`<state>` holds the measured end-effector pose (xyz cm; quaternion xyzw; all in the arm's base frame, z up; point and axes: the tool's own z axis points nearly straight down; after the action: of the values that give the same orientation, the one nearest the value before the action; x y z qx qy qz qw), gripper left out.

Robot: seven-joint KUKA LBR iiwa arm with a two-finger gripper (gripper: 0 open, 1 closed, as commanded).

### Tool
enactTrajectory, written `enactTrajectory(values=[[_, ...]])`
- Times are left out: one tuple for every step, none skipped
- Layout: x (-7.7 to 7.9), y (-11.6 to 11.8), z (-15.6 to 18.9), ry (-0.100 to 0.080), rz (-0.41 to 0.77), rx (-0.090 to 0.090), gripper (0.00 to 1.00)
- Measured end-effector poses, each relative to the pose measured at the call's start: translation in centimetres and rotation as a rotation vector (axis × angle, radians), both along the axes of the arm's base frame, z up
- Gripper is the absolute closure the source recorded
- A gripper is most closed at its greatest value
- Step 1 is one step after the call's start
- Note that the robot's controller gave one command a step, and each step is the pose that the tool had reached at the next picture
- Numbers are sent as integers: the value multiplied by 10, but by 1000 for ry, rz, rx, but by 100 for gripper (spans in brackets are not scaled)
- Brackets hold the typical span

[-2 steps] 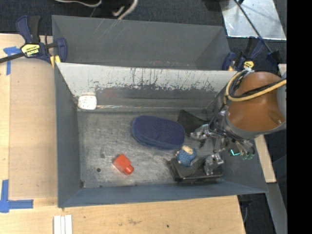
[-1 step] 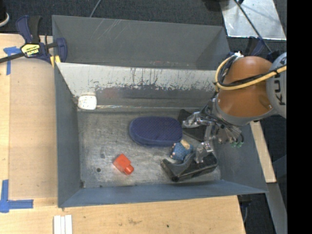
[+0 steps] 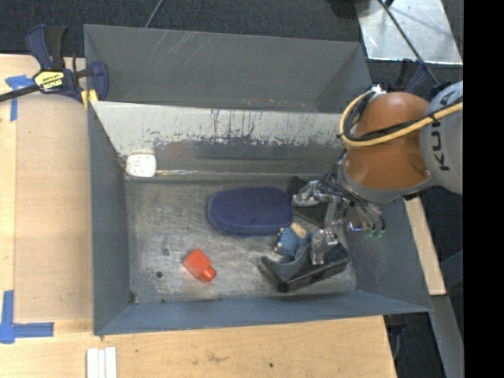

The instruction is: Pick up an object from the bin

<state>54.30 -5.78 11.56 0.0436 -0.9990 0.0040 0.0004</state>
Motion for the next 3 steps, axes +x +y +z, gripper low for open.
enactTrajectory(values=[[15,-1,-1,-8,22,-9,0],[16,-1,-1,-8,5,-8,0],[38,23,22,-8,-119,8,0]])
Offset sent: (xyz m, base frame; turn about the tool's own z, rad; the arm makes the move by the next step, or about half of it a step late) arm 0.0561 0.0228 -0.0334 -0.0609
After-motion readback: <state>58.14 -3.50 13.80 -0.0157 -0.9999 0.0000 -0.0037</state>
